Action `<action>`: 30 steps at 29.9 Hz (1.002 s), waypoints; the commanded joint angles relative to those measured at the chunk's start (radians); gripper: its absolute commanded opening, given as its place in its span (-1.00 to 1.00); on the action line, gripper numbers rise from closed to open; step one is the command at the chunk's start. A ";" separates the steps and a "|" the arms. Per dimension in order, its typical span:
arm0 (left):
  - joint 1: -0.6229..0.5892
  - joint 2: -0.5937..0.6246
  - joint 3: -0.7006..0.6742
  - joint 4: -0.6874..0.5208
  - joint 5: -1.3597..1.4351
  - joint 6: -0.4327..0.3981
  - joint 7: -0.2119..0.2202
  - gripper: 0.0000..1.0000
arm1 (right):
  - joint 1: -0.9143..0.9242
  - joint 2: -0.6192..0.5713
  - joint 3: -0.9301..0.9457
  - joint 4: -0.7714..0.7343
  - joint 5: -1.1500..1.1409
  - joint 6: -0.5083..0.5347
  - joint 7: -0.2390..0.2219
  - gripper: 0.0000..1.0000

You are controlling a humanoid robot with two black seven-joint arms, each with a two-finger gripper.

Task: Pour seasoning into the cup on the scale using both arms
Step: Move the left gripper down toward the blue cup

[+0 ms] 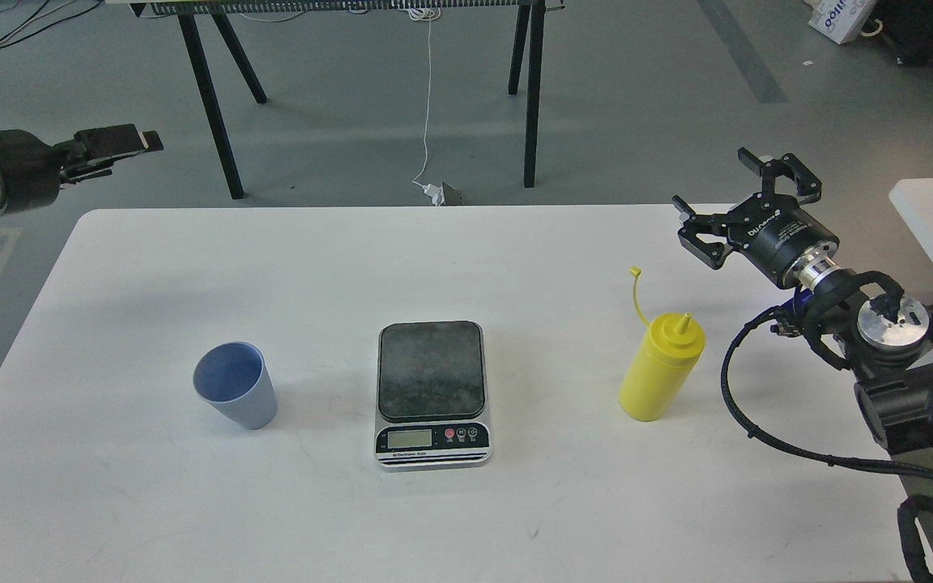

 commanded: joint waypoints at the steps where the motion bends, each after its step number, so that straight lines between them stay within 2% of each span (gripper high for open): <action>1: 0.003 0.104 0.000 -0.288 0.274 0.000 0.000 1.00 | -0.001 -0.006 -0.001 0.000 0.000 0.000 0.000 1.00; 3: 0.017 0.116 0.003 -0.382 0.360 0.000 0.000 0.99 | -0.001 -0.006 -0.001 0.000 0.000 0.000 0.000 1.00; 6: 0.067 0.105 0.031 -0.417 0.369 0.000 0.000 0.99 | -0.003 -0.006 -0.003 0.000 0.000 0.000 0.000 1.00; 13: 0.115 0.064 0.072 -0.397 0.369 0.000 0.000 0.99 | -0.006 -0.004 -0.004 -0.020 0.000 0.000 0.002 1.00; 19: 0.144 0.061 0.069 -0.325 0.317 0.000 0.000 0.99 | -0.008 -0.004 -0.007 -0.022 0.000 0.000 0.000 1.00; 30: 0.198 0.072 0.069 -0.330 0.191 0.000 0.000 0.99 | -0.026 -0.006 -0.007 -0.037 -0.002 0.000 0.002 1.00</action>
